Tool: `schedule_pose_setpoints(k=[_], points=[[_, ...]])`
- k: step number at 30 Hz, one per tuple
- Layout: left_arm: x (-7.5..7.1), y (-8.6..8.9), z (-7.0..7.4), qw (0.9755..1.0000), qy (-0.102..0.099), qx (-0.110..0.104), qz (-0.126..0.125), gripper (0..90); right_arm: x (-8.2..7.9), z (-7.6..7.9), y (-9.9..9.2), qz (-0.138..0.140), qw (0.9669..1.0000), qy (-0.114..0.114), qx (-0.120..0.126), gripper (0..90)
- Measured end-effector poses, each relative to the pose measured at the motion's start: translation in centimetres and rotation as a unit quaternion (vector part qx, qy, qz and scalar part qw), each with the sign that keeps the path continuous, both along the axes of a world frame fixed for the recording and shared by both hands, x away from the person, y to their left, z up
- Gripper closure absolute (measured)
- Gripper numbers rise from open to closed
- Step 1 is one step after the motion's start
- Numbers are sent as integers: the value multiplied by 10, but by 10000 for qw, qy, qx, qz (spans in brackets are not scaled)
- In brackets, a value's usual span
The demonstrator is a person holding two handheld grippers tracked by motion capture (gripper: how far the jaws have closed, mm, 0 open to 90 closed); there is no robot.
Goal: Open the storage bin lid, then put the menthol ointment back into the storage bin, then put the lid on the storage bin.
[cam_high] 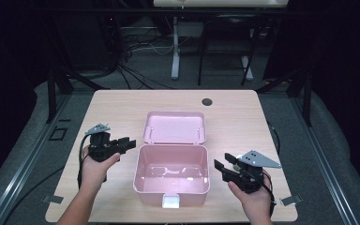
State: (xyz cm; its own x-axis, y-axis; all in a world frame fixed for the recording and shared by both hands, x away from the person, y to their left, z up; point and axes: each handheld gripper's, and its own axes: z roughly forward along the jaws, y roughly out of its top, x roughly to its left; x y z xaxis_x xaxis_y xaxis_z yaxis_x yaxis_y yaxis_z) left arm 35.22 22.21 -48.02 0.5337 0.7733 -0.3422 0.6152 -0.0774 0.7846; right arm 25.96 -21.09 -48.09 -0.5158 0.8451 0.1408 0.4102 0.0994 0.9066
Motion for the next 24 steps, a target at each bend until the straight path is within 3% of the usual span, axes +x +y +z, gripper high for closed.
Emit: schedule_pose_setpoints(k=[1,4,5,7,14,15,19,24], points=[[0,0,1,10000,3,-1,-13,579,1,0,-1,-54,9999,-97,-7,475],[-1,1,2,10000,-28,-9,-31,565,4,2,-3,-103,9999,-113,-25,467],[-1,1,3,10000,-42,-12,-32,560,9,4,-5,-81,10000,40,-12,461],[-2,4,5,10000,-73,-14,-21,549,13,5,-6,-102,9999,49,-19,458],[-2,9,5,9999,-133,1,96,544,25,11,-10,37,9981,385,-478,416],[-2,10,5,9998,-169,46,113,538,30,14,-11,59,9969,419,-669,408],[-2,13,5,9996,-211,127,140,509,40,16,-13,133,9943,577,-886,390],[-2,14,6,9996,-254,119,19,497,56,17,-16,146,9858,801,-1471,391]])
